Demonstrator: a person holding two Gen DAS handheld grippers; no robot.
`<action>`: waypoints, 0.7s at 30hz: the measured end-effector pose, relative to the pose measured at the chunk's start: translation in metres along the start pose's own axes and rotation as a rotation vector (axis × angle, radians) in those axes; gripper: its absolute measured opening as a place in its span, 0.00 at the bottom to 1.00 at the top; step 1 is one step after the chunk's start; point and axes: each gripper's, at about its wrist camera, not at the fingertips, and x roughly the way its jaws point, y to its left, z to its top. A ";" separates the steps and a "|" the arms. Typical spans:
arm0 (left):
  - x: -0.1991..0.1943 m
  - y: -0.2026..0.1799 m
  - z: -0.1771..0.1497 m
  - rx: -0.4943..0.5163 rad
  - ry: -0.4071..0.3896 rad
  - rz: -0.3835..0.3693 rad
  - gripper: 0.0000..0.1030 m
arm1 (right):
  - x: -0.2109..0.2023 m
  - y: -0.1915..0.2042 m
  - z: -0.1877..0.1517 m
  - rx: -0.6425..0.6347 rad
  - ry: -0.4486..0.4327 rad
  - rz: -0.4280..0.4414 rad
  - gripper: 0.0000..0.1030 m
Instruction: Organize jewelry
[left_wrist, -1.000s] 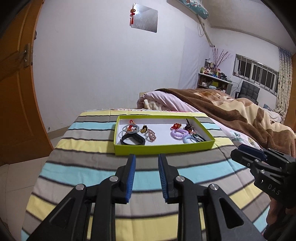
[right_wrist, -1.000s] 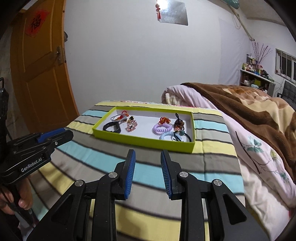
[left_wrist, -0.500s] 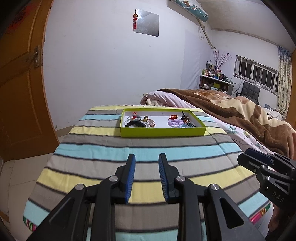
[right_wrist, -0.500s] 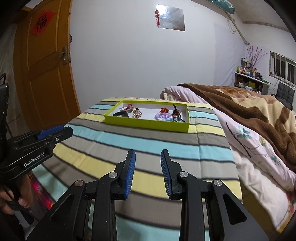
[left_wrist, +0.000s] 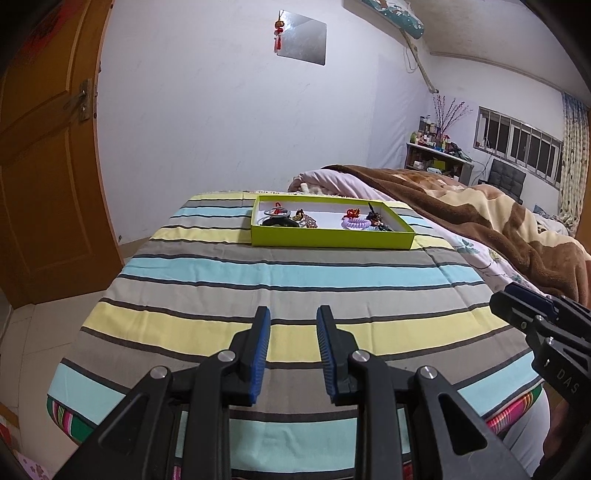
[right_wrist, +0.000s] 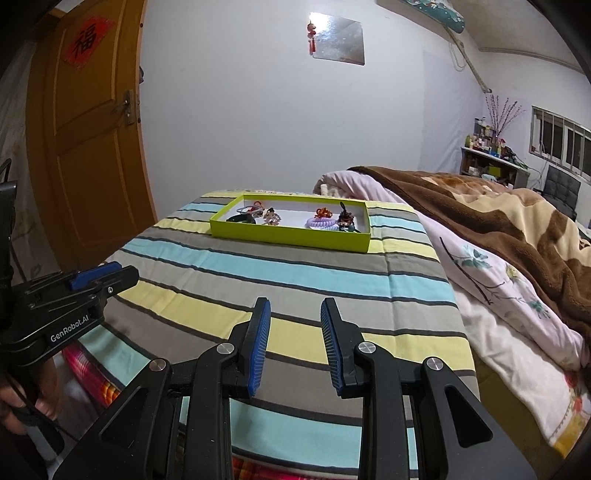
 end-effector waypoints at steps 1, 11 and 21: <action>-0.001 0.000 0.000 0.000 -0.004 0.004 0.26 | 0.000 0.000 0.000 0.002 0.000 0.000 0.28; -0.001 -0.003 -0.001 0.011 0.001 0.013 0.26 | 0.002 -0.001 -0.001 0.010 0.011 0.002 0.28; 0.000 -0.006 -0.001 0.016 0.003 0.017 0.26 | 0.002 -0.001 -0.001 0.012 0.013 0.000 0.28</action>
